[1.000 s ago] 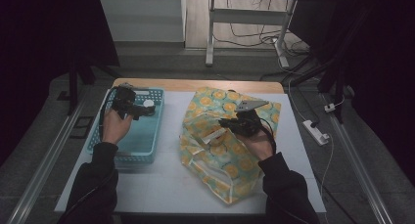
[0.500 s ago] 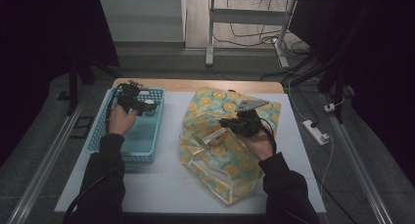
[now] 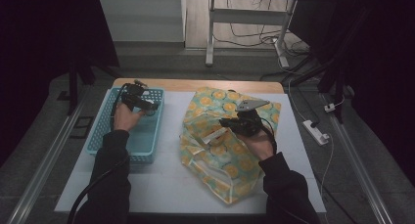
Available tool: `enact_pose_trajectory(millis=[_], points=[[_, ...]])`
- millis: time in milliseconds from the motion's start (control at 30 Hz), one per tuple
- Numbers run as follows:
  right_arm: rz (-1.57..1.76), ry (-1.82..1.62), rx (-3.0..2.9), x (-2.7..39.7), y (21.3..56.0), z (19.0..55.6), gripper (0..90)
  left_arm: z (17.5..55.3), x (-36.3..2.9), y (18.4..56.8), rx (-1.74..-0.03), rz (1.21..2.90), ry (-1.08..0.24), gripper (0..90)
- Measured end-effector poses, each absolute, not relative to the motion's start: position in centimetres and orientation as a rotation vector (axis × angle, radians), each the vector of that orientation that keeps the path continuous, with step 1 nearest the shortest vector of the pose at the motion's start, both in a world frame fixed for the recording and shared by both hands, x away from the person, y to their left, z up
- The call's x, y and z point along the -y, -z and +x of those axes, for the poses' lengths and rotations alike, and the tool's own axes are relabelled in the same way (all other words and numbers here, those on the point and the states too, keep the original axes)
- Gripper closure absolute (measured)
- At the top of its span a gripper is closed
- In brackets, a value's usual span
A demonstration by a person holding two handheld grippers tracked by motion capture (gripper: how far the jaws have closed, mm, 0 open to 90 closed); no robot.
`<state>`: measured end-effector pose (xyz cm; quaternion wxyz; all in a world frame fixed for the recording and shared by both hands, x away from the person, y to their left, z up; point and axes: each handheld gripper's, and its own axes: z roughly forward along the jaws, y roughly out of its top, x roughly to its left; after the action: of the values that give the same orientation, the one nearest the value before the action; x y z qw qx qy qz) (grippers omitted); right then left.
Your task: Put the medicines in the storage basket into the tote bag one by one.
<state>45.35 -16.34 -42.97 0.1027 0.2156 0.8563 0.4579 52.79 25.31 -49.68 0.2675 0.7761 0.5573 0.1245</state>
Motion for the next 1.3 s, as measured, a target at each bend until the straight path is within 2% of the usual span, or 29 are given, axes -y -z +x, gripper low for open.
enact_pose_trajectory(millis=[167,467,933,1300], points=[[0.641,-1.354,-2.523,16.4,42.9,45.4,89.8,52.9,-25.0,49.9,-1.535,2.136,-0.375,10.7],[0.638,-1.354,-2.522,16.4,42.8,45.3,89.8,52.7,-24.9,49.6,-1.522,2.130,-0.350,49.3],[0.641,-1.362,-2.515,16.6,42.8,45.4,89.8,51.8,-24.9,48.0,-1.535,2.120,-0.381,50.4],[0.639,-1.356,-2.522,16.4,42.9,45.3,89.8,49.9,-24.8,45.7,-1.447,2.105,-0.390,50.4]])
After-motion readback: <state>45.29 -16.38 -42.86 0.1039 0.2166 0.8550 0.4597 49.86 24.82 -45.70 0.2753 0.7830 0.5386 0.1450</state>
